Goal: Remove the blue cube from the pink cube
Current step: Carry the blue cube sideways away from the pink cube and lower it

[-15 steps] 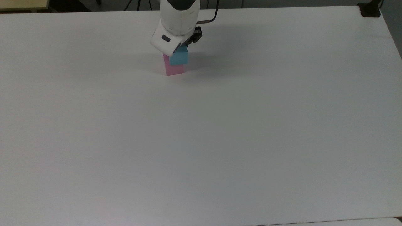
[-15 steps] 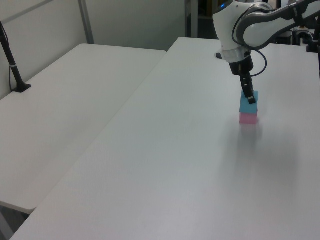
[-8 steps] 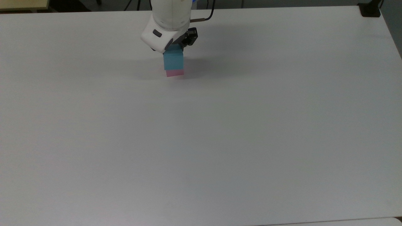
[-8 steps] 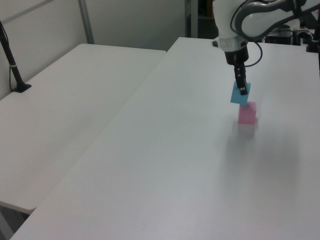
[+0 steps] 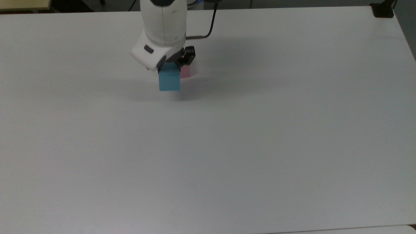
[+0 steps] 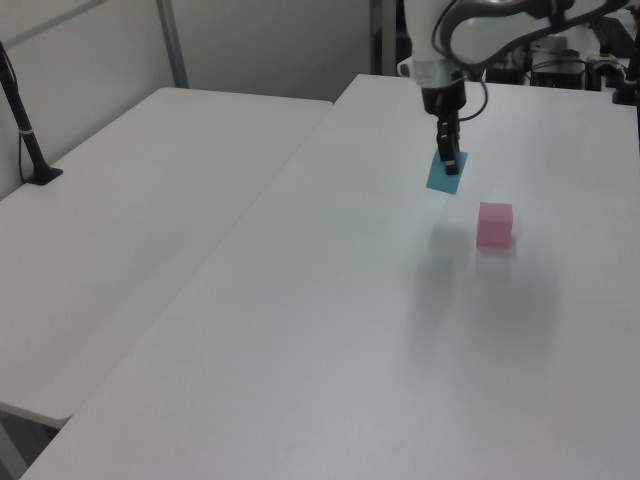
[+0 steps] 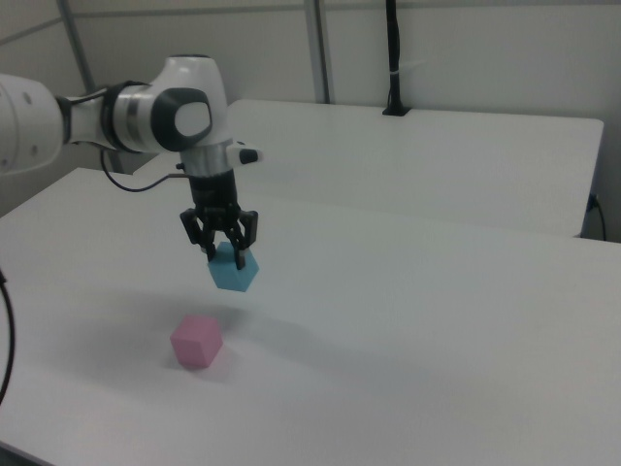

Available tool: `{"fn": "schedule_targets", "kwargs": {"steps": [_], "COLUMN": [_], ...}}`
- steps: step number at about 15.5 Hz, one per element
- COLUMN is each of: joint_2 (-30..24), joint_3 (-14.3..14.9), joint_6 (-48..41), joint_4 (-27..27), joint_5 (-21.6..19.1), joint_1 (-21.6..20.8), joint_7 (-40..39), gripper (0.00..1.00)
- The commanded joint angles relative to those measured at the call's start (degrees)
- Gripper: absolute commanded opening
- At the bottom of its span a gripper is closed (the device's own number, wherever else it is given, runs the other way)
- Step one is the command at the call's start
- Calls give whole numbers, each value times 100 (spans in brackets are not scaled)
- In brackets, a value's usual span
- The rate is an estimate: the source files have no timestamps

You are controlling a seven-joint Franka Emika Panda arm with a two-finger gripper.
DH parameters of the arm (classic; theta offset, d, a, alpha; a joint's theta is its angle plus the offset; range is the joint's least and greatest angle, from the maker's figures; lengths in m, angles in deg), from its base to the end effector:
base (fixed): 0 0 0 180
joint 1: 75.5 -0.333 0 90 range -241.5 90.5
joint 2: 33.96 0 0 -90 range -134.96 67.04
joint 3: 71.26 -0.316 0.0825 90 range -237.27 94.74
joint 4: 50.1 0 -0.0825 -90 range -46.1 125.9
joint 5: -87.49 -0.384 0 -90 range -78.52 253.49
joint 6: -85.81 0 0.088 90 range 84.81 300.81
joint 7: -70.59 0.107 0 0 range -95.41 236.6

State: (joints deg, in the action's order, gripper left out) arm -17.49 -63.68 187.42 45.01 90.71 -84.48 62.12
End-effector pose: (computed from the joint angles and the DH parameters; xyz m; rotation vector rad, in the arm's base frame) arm 0.6239 0.0173 0.4292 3.0349 0.2899 -0.2706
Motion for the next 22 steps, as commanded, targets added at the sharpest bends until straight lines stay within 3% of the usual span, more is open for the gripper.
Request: {"fn": "schedule_targets", "kwargs": {"steps": [1,6,8,16,22], "joint_2": [900,1139,1350,1640,1921], "joint_3": [15,-29,-20,-11,15], "joint_6": [148,236,377,1203,1774], "joint_4": [-922,-1082,-1415,-1416,-1434], "joint_5": [20,64,82,170,310], "joint_1": [177,423,668,1223,1355], "joint_7": [-85,-128,-242,-533,-498], "gripper": [41,41,41,41,44]}}
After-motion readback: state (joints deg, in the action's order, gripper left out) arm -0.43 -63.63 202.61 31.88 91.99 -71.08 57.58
